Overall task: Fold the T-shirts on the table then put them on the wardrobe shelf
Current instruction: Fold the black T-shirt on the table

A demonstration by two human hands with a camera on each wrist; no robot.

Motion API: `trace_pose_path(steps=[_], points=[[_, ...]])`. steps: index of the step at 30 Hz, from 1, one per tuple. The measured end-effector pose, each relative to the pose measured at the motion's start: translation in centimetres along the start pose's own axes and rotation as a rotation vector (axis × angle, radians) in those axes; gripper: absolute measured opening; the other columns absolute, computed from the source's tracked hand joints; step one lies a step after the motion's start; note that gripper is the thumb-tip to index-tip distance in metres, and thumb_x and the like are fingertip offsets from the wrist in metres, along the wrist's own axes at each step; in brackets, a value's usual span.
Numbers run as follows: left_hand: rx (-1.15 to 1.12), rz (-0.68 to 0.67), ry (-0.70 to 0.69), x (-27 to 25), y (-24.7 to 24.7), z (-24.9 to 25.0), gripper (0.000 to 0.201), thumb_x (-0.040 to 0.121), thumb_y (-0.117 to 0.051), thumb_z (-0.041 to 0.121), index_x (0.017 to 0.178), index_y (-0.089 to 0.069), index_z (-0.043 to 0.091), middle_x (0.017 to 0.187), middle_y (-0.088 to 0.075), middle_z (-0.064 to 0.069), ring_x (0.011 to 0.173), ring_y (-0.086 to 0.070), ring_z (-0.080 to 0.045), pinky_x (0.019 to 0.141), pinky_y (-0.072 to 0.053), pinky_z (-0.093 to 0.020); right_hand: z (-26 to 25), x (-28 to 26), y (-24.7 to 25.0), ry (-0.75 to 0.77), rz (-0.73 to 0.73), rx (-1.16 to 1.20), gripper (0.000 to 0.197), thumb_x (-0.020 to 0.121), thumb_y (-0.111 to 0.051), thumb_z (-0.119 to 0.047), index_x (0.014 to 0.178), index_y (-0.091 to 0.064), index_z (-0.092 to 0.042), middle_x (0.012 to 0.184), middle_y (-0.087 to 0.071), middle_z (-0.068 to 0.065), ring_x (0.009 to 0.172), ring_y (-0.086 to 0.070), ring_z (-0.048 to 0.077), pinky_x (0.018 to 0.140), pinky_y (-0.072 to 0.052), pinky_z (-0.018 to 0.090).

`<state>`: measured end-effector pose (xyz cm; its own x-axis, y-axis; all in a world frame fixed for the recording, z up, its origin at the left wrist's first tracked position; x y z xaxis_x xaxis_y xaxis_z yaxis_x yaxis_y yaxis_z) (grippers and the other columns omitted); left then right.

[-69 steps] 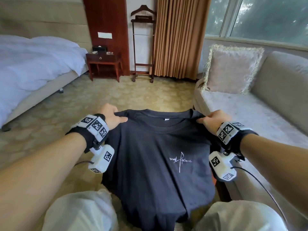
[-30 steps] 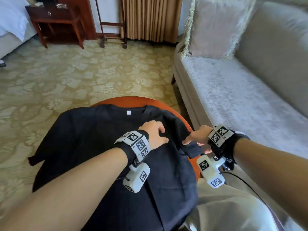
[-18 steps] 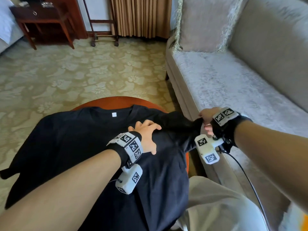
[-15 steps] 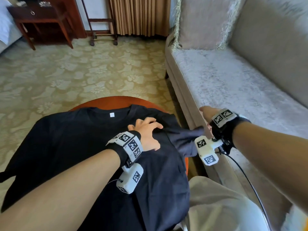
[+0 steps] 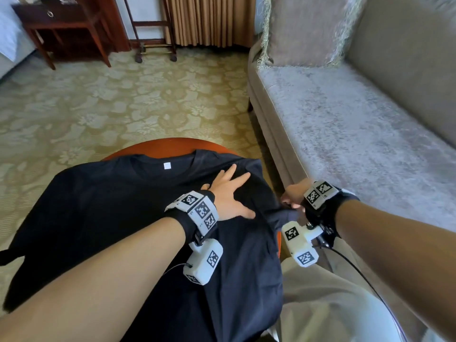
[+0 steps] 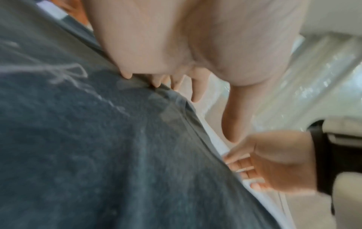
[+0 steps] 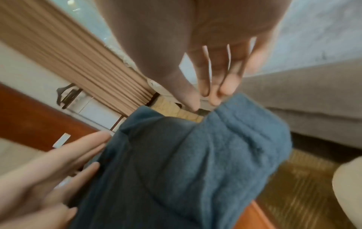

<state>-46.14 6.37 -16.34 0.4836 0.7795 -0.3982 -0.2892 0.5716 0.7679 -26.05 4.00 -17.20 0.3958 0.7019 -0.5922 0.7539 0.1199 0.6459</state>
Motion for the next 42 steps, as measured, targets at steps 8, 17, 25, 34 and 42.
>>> trace_pose_path(steps=[8,17,25,34,42], points=[[-0.369,0.522,0.397,-8.8,7.9,-11.1,0.059,0.082,-0.074,0.037,0.135,-0.052,0.024,0.146,-0.042,-0.001,0.129,-0.046,-0.024,0.106,-0.039,-0.037,-8.4,-4.2,-2.1,0.158,0.013,0.017,0.046,0.084,-0.066,-0.026,0.124,-0.059,-0.004,0.099,-0.051,0.005,0.088,-0.047,0.017,0.057,-0.037,0.025],[-0.645,0.688,0.921,-23.1,10.2,-28.5,0.068,0.087,-0.064,0.045,0.137,-0.049,0.001,0.137,-0.052,-0.019,0.122,-0.052,-0.040,0.103,-0.042,-0.046,-20.9,-13.7,-17.1,0.438,-0.146,-0.198,0.054,0.065,-0.064,-0.053,0.110,-0.068,-0.024,0.118,-0.063,0.004,0.103,-0.061,0.025,0.091,-0.051,0.039],[-1.187,0.697,0.800,-25.0,6.5,-34.4,0.039,0.094,-0.063,0.024,0.124,-0.057,0.000,0.129,-0.059,-0.021,0.106,-0.062,-0.032,0.085,-0.055,-0.041,-24.3,-18.2,-30.2,0.660,-0.189,-0.628,0.086,0.081,-0.061,-0.061,0.151,-0.019,-0.034,0.161,-0.004,0.005,0.147,-0.004,0.032,0.119,-0.013,0.047],[-0.895,1.000,0.714,-26.7,12.9,-36.7,0.034,0.095,-0.057,0.045,0.099,-0.067,0.013,0.111,-0.062,-0.006,0.112,-0.057,-0.023,0.087,-0.039,-0.026,-23.9,-18.4,-33.9,0.693,-0.160,-0.752,0.118,0.070,-0.070,-0.062,0.151,0.011,-0.038,0.157,0.027,-0.002,0.144,0.026,0.028,0.116,0.001,0.058],[-1.639,0.428,0.614,-26.0,5.2,-33.4,0.034,0.082,-0.075,0.026,0.107,-0.062,0.005,0.070,-0.066,-0.007,0.071,-0.063,-0.023,0.066,-0.053,-0.035,-23.2,-17.2,-33.8,0.678,-0.222,-0.775,0.114,0.069,-0.072,-0.058,0.151,0.006,-0.042,0.156,0.030,-0.004,0.143,0.029,0.027,0.116,0.003,0.058]])
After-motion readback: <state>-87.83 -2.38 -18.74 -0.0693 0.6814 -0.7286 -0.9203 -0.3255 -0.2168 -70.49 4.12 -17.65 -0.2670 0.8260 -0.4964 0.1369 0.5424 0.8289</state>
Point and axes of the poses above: each hand's wrist, its own x-axis towards the middle knuckle, its own y-axis out of the back of the hand, z = x × y, the point moved 6 cm from there along x, towards the middle knuckle
